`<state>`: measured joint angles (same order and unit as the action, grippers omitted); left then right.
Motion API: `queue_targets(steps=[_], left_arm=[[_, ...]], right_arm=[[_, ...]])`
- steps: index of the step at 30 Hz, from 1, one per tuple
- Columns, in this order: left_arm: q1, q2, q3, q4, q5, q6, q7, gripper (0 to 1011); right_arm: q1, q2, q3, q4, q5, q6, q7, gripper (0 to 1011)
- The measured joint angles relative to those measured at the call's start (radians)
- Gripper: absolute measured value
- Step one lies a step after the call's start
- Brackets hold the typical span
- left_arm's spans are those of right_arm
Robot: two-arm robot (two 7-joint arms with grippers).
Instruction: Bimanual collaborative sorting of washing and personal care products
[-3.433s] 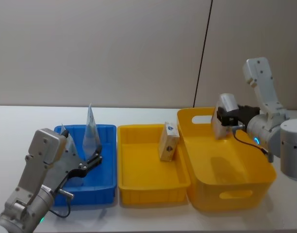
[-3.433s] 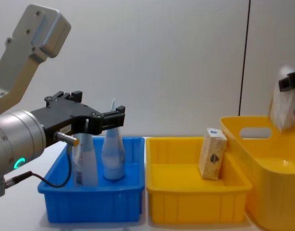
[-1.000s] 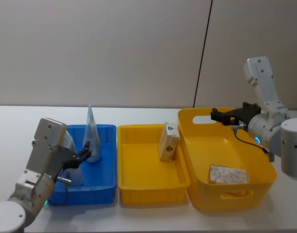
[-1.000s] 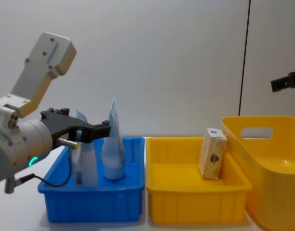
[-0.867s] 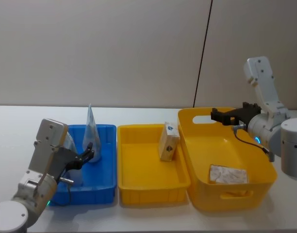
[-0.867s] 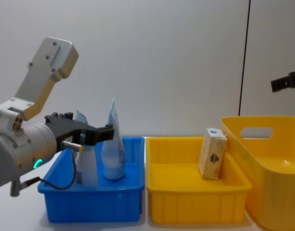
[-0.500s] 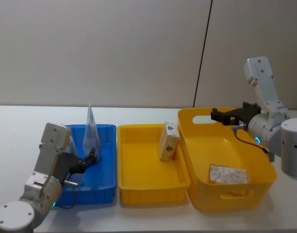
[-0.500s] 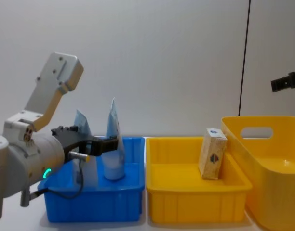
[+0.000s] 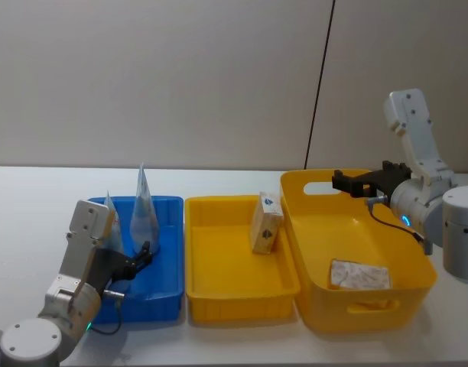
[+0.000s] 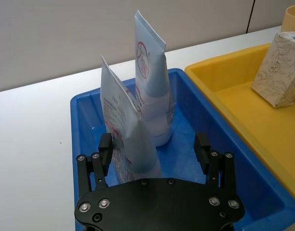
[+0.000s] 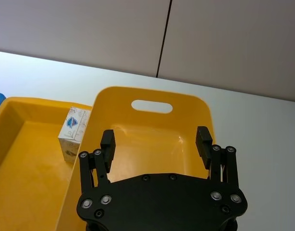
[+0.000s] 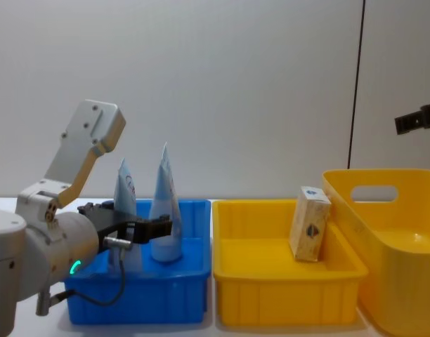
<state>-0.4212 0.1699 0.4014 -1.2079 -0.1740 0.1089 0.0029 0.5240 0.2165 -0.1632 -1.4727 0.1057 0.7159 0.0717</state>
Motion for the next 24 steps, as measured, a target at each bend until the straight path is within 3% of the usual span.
queue_targets(steps=[11, 24], left_arm=[[-0.009, -0.010, -0.002, 0.028, 0.009, -0.008, 0.001, 982], [-0.013, -0.014, -0.003, 0.040, 0.012, -0.012, 0.002, 632]], right_arm=[[0.000, 0.000, 0.000, 0.000, 0.000, 0.000, 0.000, 1003], [0.000, 0.000, 0.000, 0.000, 0.000, 0.000, 0.000, 1003]])
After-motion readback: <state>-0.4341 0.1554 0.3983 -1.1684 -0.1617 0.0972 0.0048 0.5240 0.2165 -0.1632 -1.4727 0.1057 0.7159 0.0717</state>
